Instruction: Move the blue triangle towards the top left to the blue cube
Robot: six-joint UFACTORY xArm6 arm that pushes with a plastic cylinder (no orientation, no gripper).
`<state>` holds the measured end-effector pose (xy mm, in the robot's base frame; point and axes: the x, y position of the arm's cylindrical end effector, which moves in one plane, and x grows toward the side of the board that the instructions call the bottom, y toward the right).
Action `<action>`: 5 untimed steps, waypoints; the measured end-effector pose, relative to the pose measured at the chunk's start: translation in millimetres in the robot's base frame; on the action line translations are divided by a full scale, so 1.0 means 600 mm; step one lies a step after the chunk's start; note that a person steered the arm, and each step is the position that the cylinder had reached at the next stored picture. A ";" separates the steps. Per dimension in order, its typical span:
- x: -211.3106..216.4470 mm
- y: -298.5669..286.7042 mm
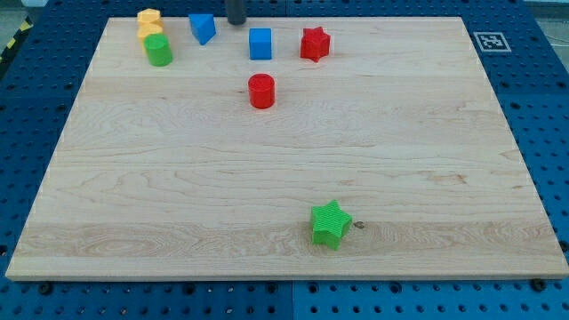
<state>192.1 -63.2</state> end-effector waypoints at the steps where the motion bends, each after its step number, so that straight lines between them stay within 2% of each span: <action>1: 0.012 0.095; 2: 0.064 0.090; 3: 0.100 0.034; 5: 0.080 -0.112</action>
<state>240.0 -130.3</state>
